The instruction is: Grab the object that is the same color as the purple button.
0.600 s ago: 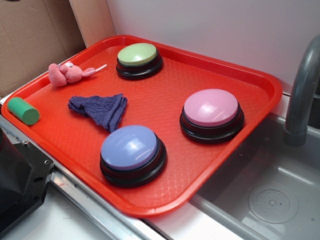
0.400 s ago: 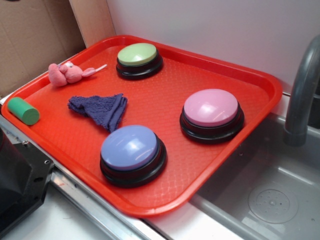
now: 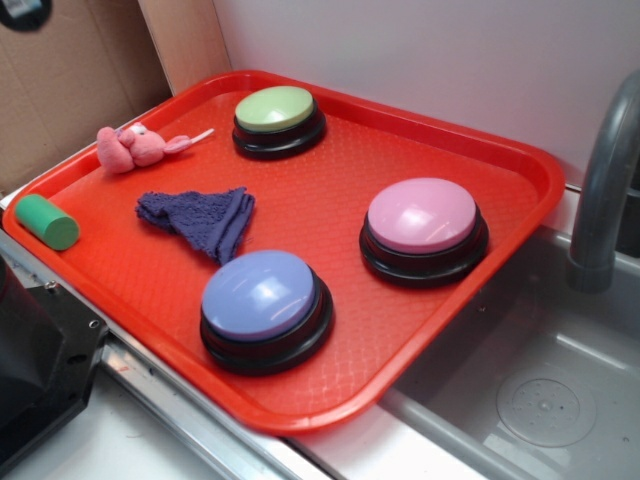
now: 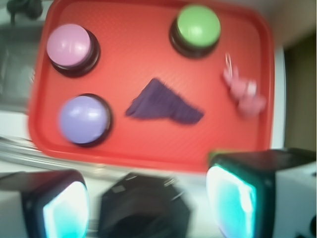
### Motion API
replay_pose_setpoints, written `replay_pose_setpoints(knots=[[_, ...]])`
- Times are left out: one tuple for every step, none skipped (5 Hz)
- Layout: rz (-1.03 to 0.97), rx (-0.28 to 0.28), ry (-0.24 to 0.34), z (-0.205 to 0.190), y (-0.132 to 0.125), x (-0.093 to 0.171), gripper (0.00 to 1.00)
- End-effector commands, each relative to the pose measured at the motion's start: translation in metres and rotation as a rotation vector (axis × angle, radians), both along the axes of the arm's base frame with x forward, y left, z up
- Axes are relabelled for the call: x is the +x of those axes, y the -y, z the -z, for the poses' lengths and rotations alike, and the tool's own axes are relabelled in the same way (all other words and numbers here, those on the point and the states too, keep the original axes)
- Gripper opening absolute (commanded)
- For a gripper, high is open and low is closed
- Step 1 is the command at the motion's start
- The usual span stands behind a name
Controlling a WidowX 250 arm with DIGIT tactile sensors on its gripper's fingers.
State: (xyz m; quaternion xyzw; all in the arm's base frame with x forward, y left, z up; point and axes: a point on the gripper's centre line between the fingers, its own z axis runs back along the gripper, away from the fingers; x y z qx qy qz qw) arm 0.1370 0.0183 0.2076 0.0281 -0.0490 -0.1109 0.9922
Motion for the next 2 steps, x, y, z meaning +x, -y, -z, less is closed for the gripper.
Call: replay_pose_setpoints(knots=[[0.397, 0.111, 0.003, 0.055, -0.053, 0.029, 1.0], [0.5, 0.128, -0.064, 0.099, -0.05, 0.039, 1.0]])
